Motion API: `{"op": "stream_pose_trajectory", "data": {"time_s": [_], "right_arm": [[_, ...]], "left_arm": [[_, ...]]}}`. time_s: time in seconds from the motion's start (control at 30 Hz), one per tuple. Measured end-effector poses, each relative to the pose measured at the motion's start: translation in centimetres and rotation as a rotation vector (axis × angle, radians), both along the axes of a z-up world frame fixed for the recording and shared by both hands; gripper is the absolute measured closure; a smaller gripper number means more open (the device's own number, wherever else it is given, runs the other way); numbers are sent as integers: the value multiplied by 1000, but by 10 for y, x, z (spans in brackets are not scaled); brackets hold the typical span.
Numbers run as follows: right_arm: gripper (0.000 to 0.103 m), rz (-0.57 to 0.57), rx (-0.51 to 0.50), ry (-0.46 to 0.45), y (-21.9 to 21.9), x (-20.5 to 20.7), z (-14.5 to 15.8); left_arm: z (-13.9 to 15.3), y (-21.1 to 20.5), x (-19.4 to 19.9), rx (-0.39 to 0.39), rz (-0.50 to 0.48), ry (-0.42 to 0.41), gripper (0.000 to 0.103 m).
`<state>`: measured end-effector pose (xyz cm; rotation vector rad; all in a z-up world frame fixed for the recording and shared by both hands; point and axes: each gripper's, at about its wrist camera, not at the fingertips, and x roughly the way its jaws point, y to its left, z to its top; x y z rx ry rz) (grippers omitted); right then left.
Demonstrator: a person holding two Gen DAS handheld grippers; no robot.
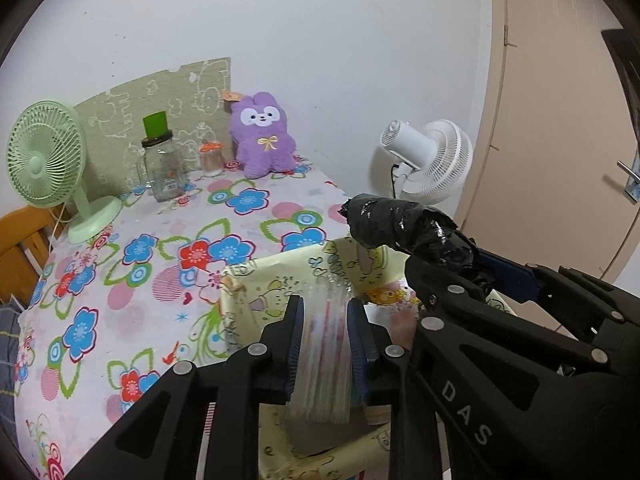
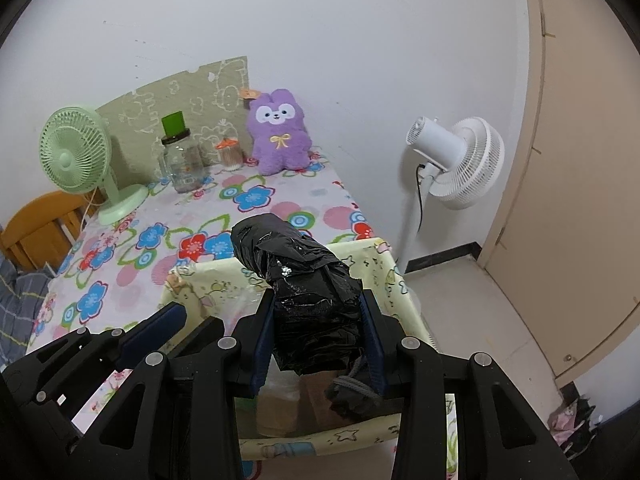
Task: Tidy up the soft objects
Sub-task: 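Lower both bags into the storage box and open both tools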
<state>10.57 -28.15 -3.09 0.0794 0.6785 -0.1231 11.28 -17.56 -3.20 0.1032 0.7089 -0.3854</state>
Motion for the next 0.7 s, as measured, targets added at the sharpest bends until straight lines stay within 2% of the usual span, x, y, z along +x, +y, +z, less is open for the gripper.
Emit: {"op": "stream_pose_trajectory", "data": {"time_s": [0.2,0.3,0.37,0.4,0.7], "right_arm": [[60,-14,4,17,-9,5,-6],[60,-17,11,29,-12,8,-10],[60,-16,19,39,-13,10,-13],[60,-16,21,42,-14,11,-14],[59,1,50,65,-17,20,-20]], "left_arm": [[-6,-8,4,7,-9,15,68],[-9,-10,5,16,-8,28,59],[-11,-12,7,26,-3,38,39],[-12,-13,7,30,1,41,36],[-15,-14,14,47,9,65,26]]}}
